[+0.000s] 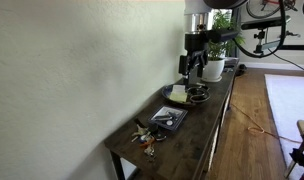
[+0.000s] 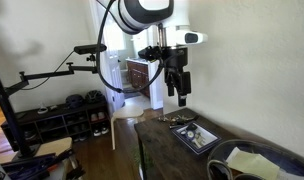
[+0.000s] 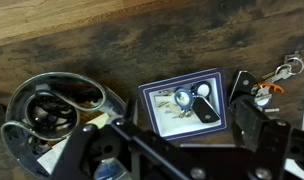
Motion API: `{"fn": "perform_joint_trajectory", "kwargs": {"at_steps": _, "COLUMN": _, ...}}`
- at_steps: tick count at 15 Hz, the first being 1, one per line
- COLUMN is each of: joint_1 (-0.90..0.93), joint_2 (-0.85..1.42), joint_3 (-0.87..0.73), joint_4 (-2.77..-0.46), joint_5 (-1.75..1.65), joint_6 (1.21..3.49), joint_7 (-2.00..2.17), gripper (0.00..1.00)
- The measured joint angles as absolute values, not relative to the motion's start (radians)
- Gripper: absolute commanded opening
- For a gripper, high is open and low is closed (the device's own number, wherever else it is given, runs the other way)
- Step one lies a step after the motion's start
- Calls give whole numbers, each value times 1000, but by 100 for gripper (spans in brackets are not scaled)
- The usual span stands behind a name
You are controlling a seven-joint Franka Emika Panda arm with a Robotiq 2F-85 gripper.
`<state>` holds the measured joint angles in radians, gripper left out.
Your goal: Put the keys on the square tray
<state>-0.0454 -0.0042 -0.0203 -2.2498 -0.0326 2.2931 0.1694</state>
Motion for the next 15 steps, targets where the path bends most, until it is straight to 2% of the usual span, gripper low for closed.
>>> {"fn": "perform_joint_trajectory", "kwargs": {"at_steps": 15, "joint_1": -14, "joint_2": 38, "joint_3": -1, "joint_4": -2247, "joint_5": 7, "joint_6": 2294, "joint_7": 175, "gripper": 100}}
